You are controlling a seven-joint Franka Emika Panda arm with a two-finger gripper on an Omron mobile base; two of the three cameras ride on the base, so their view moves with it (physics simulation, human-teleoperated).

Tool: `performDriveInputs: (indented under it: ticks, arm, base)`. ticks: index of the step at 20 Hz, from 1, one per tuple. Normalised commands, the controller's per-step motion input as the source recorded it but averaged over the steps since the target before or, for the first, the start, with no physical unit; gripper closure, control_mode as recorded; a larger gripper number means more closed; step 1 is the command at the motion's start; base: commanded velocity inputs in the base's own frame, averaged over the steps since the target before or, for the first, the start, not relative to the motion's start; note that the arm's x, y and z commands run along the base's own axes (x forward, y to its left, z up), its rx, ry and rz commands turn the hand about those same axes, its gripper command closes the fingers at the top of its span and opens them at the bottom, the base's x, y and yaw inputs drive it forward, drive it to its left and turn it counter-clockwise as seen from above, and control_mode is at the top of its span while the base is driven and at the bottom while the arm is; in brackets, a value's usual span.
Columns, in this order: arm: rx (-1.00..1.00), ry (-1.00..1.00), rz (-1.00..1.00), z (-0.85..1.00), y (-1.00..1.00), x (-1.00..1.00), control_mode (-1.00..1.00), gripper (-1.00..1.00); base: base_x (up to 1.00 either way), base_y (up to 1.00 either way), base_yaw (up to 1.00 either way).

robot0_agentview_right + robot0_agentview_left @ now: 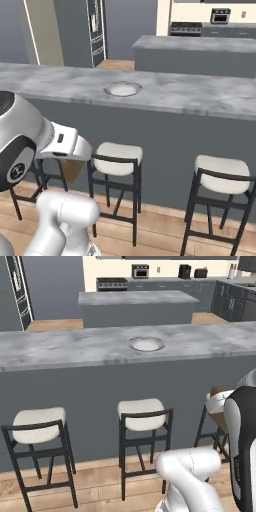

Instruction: Start the toaster. Once the lever pops up, take the bread to the plate on the dining counter.

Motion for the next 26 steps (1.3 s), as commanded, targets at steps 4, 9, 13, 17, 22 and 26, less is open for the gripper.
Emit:
performDriveInputs:
  ticks: [4,9,13,17,22,26]
  arm:
    - [0.00,0.00,0.00,0.00,0.00,0.00,1.00,1.00]
    - [0.00,0.00,0.00,0.00,0.00,0.00,1.00,1.00]
    - [0.00,0.00,0.00,0.00,0.00,0.00,1.00,1.00]
    - [0.00,0.00,0.00,0.00,0.00,0.00,1.00,1.00]
    - [0.00,0.00,0.00,0.00,0.00,0.00,1.00,1.00]
    - [0.00,0.00,0.00,0.00,0.00,0.00,1.00,1.00]
  base:
    - [0.68,0.35,-0.17]
    - [0.65,0.32,-0.22]
    - [0.58,0.36,-0.21]
    - [0.58,0.18,-0.09]
    - [0.51,0.01,0.00]
    - [0.54,0.00,0.01]
